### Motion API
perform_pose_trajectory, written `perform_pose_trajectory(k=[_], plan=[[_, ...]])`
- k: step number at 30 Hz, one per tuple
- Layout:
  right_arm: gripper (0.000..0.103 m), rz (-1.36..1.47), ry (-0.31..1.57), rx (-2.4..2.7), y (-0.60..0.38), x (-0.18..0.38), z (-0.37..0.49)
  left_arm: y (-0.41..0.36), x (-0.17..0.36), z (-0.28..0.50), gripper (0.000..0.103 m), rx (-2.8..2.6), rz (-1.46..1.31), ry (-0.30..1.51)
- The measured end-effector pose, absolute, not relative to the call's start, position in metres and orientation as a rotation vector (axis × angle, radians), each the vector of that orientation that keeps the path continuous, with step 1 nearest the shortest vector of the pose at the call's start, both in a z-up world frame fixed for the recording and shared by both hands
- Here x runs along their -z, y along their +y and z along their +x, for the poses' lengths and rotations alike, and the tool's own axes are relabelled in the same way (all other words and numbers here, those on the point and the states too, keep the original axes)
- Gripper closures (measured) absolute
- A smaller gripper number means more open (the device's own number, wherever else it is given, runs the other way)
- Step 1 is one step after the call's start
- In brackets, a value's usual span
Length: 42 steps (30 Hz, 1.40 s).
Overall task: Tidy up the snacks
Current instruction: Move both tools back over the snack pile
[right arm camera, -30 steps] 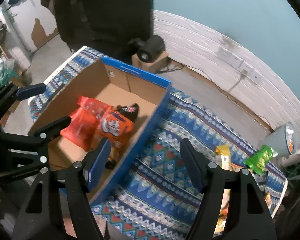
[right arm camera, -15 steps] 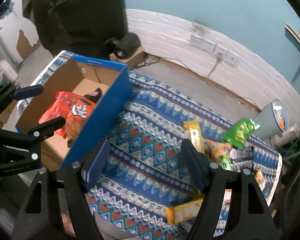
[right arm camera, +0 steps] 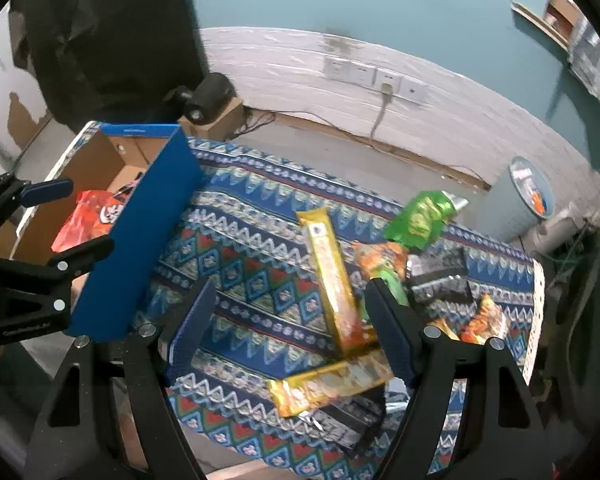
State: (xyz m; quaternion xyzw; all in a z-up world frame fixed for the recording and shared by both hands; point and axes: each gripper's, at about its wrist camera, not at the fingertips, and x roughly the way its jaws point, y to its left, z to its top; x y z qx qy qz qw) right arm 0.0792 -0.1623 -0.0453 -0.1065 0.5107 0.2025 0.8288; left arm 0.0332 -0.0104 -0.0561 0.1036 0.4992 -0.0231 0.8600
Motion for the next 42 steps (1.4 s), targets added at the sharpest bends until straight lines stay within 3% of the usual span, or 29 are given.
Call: perform_pose_trajectory(k=[26, 42], plan=[[0.021, -0.229, 1.151, -0.196, -0.282, 0.073, 0.102, -0.1, 0.077, 0.072, 0.022, 0.159, 0.257, 1.13], [0.02, -0.219, 1.296, -0.111, -0.344, 0.104, 0.176, -0.139, 0.103, 0.154, 0.02, 0.201, 0.285, 1.221]])
